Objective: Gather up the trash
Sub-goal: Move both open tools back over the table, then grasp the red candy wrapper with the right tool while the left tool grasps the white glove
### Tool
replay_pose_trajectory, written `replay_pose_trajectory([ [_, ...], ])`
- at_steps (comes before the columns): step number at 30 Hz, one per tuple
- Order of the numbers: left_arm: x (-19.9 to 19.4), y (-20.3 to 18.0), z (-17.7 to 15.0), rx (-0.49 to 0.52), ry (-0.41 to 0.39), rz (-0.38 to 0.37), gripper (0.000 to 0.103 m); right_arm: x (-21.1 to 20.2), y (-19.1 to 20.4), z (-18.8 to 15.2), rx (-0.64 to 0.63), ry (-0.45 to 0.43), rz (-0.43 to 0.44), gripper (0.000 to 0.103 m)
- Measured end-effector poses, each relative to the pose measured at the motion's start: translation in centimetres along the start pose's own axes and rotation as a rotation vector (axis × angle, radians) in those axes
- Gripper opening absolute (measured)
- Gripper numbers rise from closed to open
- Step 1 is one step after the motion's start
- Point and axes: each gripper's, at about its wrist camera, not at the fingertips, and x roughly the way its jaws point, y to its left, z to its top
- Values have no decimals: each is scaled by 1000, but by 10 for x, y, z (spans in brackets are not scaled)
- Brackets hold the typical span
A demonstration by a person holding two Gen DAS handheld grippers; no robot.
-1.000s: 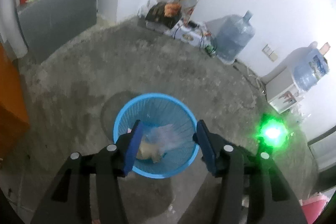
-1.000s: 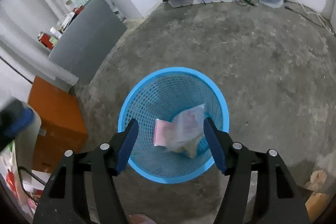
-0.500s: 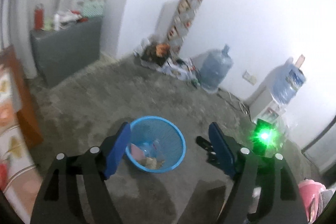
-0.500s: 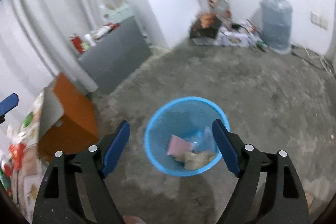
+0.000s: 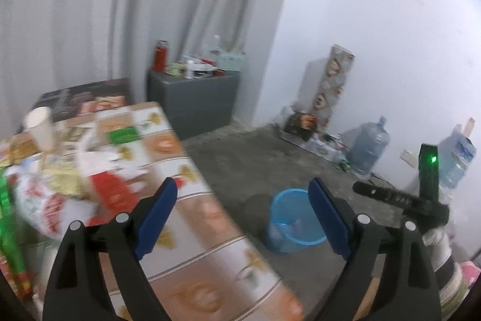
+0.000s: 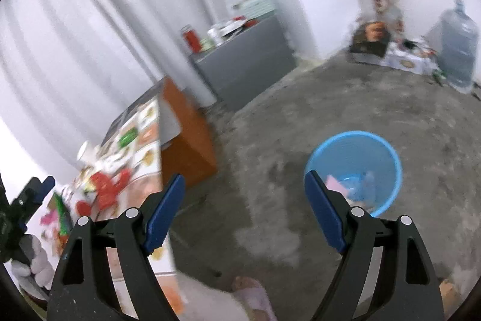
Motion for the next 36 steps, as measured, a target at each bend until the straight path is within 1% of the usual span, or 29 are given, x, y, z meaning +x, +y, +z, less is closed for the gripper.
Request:
replay_pose_trajectory([
  [6, -51, 39, -27, -26, -26, 90, 87, 16, 78, -5, -131, 70, 136, 78],
  [7, -57, 45, -33, -25, -25, 102, 87, 21, 94, -8, -163, 84, 161, 78],
  [9, -66, 53, -41, -18, -25, 125, 87, 28, 116, -12, -202, 108, 192, 78],
  [10, -71, 57, -47, -14, -24, 137, 87, 36, 131, -15, -225, 131, 219, 77],
  [15, -84, 64, -72, 18, -20, 183, 87, 64, 181, -28, -287, 214, 278, 69],
  [19, -89, 67, -87, 47, -23, 191, 87, 95, 214, -30, -312, 271, 286, 65],
  [21, -89, 68, -92, 52, -20, 199, 87, 109, 222, -28, -315, 290, 279, 61],
  [24, -89, 71, -96, 47, -17, 191, 87, 130, 235, -26, -324, 320, 268, 57],
  [27, -87, 70, -98, 55, -11, 175, 87, 153, 246, -22, -356, 345, 246, 57],
  [29, -86, 69, -99, 64, -9, 168, 87, 173, 257, -21, -400, 363, 218, 57],
  [34, -91, 70, -98, 67, -13, 151, 87, 206, 268, -29, -485, 419, 168, 58],
  [36, -98, 76, -92, 61, -27, 158, 87, 214, 268, -33, -503, 445, 156, 58],
])
